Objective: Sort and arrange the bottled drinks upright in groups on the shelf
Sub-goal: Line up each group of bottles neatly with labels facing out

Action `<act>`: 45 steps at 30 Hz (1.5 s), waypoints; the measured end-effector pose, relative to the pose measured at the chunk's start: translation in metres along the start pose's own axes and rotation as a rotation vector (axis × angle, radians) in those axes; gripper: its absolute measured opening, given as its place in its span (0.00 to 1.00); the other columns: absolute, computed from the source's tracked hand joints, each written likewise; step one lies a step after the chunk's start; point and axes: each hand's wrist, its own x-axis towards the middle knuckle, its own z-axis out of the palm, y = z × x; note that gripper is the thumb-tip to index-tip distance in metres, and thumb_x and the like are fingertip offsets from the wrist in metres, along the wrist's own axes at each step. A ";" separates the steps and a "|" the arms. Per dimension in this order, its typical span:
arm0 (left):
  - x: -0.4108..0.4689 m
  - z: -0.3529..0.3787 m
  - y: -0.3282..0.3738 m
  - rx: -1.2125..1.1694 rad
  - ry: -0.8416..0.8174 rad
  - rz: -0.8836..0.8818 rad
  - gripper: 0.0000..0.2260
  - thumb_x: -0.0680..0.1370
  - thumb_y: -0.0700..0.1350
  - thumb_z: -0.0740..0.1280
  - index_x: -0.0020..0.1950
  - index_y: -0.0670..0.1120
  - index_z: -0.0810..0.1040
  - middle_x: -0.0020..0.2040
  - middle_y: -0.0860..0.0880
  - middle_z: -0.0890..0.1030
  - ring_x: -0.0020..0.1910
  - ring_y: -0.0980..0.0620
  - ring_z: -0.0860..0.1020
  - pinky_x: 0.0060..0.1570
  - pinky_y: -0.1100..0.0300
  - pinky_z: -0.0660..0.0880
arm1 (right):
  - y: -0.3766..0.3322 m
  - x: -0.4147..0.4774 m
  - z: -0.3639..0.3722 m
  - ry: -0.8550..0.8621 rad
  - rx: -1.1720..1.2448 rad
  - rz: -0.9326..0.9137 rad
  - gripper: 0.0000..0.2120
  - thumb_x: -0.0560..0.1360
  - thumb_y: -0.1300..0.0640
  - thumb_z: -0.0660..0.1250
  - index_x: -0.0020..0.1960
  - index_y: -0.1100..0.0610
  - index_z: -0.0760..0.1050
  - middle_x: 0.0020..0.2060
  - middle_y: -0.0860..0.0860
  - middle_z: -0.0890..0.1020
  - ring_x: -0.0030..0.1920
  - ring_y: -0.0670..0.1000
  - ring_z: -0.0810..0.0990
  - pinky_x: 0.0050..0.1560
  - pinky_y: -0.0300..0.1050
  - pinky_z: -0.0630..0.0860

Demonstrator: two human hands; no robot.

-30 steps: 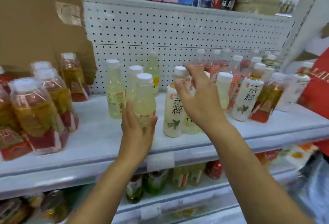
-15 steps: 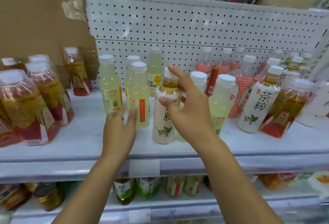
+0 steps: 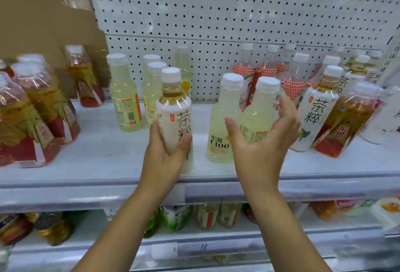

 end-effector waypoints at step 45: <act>0.031 0.227 0.039 0.102 -0.437 0.040 0.08 0.81 0.55 0.64 0.58 0.54 0.74 0.57 0.56 0.80 0.55 0.61 0.78 0.51 0.70 0.74 | 0.117 0.101 -0.201 0.133 0.262 0.575 0.20 0.72 0.39 0.68 0.54 0.53 0.81 0.49 0.48 0.88 0.53 0.49 0.86 0.57 0.54 0.82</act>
